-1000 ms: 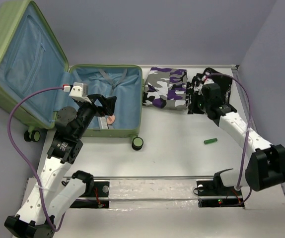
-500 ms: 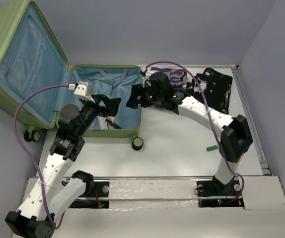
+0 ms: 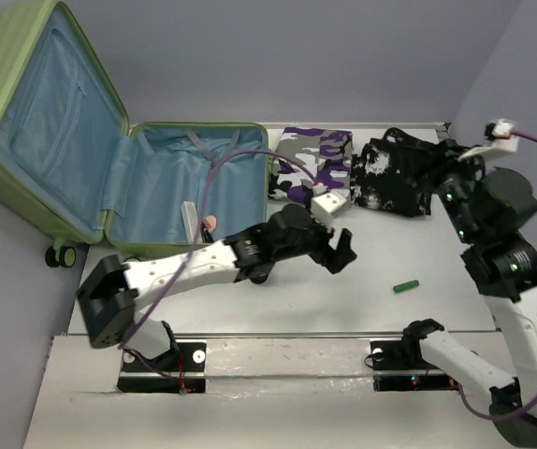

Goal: Pack the luggage

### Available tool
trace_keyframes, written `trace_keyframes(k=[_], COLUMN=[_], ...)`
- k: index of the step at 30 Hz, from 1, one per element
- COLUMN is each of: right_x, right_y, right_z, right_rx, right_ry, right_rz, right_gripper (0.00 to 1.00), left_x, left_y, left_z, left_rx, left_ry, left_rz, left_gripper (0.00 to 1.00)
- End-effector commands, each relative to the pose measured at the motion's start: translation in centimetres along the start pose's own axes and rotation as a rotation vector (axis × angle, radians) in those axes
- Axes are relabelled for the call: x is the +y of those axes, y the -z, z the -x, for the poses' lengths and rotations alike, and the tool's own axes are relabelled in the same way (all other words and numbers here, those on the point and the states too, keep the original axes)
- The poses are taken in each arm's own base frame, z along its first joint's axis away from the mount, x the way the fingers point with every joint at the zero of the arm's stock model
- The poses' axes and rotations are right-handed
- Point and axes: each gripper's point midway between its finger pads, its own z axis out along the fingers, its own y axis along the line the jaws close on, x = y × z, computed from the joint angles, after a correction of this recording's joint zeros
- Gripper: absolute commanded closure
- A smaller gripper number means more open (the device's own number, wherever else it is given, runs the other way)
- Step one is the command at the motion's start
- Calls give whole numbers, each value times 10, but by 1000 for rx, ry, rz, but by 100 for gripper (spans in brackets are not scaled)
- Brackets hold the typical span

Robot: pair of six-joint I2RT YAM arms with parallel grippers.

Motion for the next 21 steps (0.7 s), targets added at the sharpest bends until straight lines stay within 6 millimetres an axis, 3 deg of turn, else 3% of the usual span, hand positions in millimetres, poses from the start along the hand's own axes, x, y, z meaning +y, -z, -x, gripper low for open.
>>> trace_keyframes(k=[1, 2, 3, 4, 8, 15, 21], right_x=[-32, -30, -28, -26, -20, -21, -9], right_y=[26, 31, 40, 43, 53, 49, 51], right_z=[11, 15, 22, 24, 28, 12, 6], right_rx=[-14, -19, -33, -33, -21, 41, 65], right_ry=[90, 97, 95, 100, 118, 145, 133], right_rz=[-156, -145, -135, -122, -92, -78, -11], right_gripper=[46, 45, 44, 43, 41, 40, 40], left_x=[-30, -38, -55, -60, -72, -106, -96], left_y=[-54, -80, -90, -112, -157, -195, -231], left_z=[2, -9, -19, -29, -53, -80, -119], left_rx=[-7, 38, 65, 96, 157, 216, 293], left_ry=[-154, -180, -233, -254, -312, -389, -437], left_rz=[-61, -80, -112, -113, -124, -261, -194], left_gripper=[8, 8, 7, 6, 2, 1, 1])
